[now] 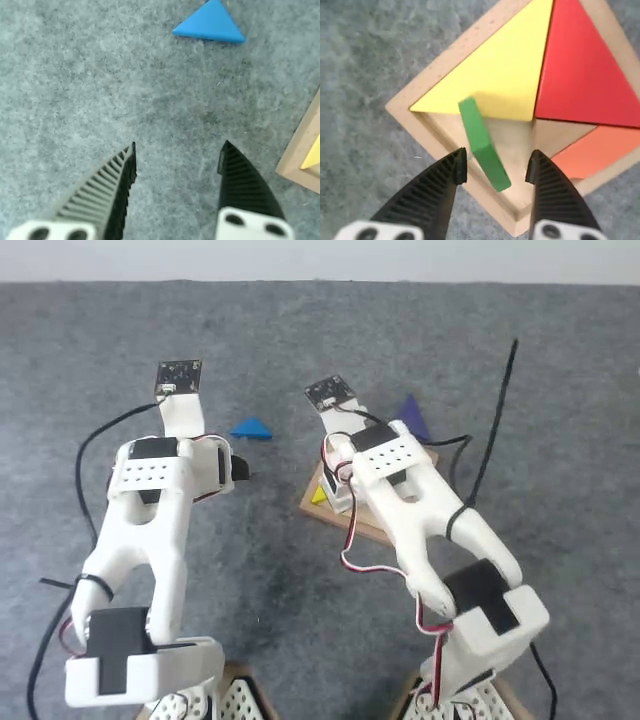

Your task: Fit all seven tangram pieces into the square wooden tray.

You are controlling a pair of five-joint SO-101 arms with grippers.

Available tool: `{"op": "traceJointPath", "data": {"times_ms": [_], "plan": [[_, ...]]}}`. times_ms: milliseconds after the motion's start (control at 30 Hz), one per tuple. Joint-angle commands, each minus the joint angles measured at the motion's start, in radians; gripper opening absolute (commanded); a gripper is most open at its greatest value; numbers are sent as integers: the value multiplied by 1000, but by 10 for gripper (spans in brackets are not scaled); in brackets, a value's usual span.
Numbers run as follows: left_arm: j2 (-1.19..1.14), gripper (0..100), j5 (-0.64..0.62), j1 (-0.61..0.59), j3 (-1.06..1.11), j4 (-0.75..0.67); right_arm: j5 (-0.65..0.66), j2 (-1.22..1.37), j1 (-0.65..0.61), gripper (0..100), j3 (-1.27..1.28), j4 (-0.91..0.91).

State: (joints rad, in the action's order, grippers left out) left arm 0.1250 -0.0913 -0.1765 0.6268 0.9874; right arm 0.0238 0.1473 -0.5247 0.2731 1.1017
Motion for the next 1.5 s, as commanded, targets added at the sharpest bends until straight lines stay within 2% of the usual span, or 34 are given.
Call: {"op": "traceJointPath", "data": {"times_ms": [0, 300, 400, 700, 933, 1167, 1467], "plan": [[20, 265, -5, 0, -5, -15, -5, -97, 10, 202, -57, 7], [20, 265, -5, 0, -5, -14, -2, -73, 88, 202, -52, -68], [20, 265, -3, 2, -5, -14, -2, -13, 77, 202, -57, -93], [20, 265, -3, 2, -5, -15, -41, 18, -68, 202, -52, -107], [20, 265, -3, 2, -5, -15, -52, 50, -64, 202, -48, -111], [20, 265, -3, 3, 4, -17, -48, 96, 1, 202, -52, -70], [20, 264, -3, 3, 8, -35, -18, -8, -39, 202, -21, -18]]}}
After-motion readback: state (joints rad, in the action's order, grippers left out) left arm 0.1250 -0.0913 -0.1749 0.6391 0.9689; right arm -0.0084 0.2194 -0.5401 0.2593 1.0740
